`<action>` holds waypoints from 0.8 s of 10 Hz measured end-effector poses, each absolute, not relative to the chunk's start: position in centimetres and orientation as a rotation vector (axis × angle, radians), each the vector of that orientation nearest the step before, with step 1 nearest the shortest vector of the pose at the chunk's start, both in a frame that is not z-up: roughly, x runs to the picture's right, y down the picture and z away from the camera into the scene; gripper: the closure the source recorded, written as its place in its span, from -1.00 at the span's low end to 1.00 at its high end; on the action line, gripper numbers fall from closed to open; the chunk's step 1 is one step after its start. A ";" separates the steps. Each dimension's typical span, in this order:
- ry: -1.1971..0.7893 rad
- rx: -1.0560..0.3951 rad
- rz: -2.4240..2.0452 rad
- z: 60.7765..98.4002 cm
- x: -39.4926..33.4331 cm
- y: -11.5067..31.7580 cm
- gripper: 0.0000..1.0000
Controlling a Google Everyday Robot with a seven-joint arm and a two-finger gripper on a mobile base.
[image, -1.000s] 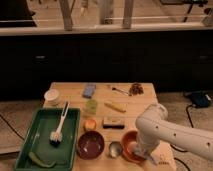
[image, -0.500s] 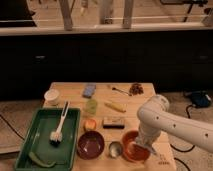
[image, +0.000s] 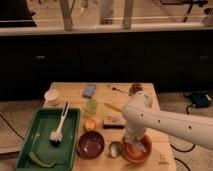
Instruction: Wipe red bowl with towel
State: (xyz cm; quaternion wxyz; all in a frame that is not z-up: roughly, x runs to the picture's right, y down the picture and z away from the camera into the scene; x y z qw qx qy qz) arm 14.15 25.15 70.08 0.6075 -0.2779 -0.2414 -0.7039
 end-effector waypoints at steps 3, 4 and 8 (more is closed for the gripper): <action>-0.593 -0.662 -1.658 68.7 14.6 28.5 1.00; -0.602 -0.671 -1.657 68.4 15.3 29.4 1.00; -0.598 -0.717 -1.601 68.5 19.7 31.1 1.00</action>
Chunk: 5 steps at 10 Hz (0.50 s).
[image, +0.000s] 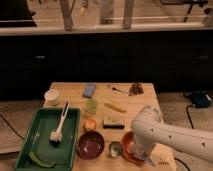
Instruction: Wipe red bowl with towel
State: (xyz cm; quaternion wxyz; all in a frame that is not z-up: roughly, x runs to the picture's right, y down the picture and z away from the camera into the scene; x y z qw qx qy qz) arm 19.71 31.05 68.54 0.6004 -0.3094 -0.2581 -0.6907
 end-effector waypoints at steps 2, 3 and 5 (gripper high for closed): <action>-0.570 -0.740 -1.566 69.3 21.3 30.5 1.00; -0.561 -0.743 -1.557 69.8 21.5 29.9 1.00; -0.537 -0.728 -1.541 71.0 21.5 27.6 1.00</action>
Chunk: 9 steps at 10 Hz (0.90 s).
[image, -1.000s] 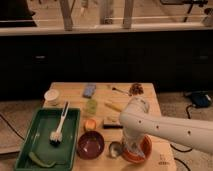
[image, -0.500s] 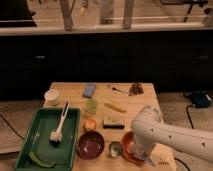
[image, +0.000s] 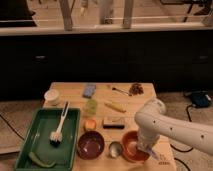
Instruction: Wipe red bowl with towel
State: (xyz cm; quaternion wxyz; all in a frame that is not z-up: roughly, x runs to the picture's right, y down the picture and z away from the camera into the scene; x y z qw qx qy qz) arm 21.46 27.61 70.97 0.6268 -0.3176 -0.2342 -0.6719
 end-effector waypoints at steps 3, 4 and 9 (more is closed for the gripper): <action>-0.576 -0.660 -1.542 70.8 20.0 25.9 1.00; -0.589 -0.639 -1.546 70.5 19.5 25.6 1.00; -0.605 -0.602 -1.558 70.3 18.8 25.0 1.00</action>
